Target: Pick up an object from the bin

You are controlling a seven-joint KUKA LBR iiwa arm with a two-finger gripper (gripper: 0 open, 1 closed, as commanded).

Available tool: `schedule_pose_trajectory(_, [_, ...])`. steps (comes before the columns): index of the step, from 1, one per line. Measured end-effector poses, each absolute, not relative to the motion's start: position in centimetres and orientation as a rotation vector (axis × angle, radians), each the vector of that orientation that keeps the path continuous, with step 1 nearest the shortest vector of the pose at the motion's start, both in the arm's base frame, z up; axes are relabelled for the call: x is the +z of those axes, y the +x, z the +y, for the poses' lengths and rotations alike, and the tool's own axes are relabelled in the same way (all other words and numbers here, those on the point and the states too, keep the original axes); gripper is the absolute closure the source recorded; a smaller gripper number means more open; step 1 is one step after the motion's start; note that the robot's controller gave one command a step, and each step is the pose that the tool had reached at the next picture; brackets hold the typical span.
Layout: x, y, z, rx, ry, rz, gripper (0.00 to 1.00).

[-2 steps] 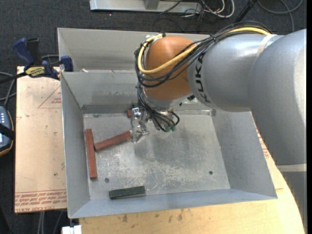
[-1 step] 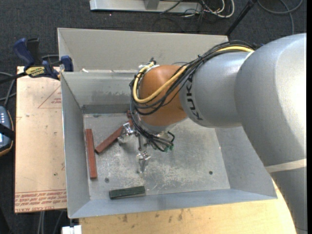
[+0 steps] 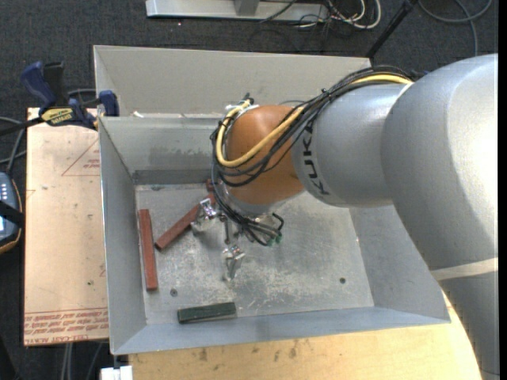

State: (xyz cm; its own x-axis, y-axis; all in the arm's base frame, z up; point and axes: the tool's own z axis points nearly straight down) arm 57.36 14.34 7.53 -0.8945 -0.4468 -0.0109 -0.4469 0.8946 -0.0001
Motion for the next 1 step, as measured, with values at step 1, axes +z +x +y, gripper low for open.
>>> schedule_pose_trajectory(1, [8.01, 64.91, 20.22, -0.028, -0.710, 3.056, 1.00])
